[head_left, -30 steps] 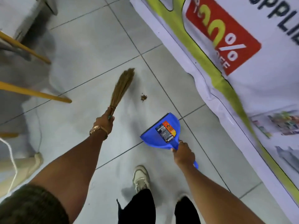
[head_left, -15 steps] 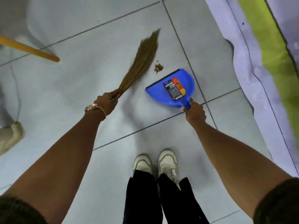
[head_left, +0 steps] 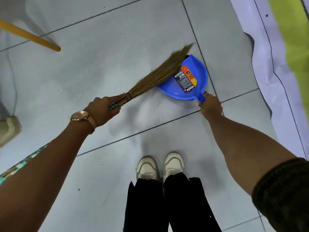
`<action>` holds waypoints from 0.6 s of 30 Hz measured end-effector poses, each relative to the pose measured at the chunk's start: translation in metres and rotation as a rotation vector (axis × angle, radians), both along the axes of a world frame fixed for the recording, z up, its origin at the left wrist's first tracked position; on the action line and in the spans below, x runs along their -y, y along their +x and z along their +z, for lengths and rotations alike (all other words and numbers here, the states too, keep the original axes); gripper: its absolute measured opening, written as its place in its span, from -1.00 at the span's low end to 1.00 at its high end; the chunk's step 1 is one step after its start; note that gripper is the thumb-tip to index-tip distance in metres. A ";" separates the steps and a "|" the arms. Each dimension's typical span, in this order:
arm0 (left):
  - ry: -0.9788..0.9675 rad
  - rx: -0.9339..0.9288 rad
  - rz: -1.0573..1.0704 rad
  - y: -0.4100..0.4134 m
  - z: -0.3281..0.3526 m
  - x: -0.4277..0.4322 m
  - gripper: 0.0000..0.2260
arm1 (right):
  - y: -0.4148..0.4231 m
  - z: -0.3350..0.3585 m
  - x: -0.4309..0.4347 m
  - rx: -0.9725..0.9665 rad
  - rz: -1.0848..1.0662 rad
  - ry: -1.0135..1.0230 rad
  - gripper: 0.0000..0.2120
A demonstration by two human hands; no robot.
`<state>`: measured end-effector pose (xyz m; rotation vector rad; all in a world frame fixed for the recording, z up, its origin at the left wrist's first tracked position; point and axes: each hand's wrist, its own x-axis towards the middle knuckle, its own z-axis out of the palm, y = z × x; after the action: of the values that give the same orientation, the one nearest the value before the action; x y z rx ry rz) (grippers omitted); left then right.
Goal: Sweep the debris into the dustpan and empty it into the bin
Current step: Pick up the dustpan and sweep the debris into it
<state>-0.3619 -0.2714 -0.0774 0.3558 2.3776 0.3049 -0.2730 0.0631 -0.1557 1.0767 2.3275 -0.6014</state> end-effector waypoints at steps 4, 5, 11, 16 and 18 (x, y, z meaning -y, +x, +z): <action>0.026 -0.022 0.032 0.023 0.024 0.002 -0.54 | 0.021 -0.009 0.008 0.043 -0.090 0.012 -0.71; 0.027 -0.036 0.043 0.031 0.032 0.002 -0.54 | 0.024 -0.011 0.011 0.038 -0.119 -0.001 -0.72; 0.096 -0.132 0.201 0.076 0.053 -0.001 -0.53 | 0.038 -0.016 0.028 0.085 -0.153 -0.062 -0.60; 0.171 -0.218 0.426 0.082 -0.005 -0.034 -0.52 | 0.053 -0.018 0.041 0.116 -0.087 -0.081 -0.56; 0.145 -0.198 0.491 0.084 -0.029 -0.047 -0.51 | 0.058 -0.022 0.043 0.114 -0.076 -0.071 -0.57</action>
<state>-0.2783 -0.2240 -0.1066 -0.1487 2.6229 0.6972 -0.2153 0.0199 -0.1776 1.1409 2.1602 -0.6295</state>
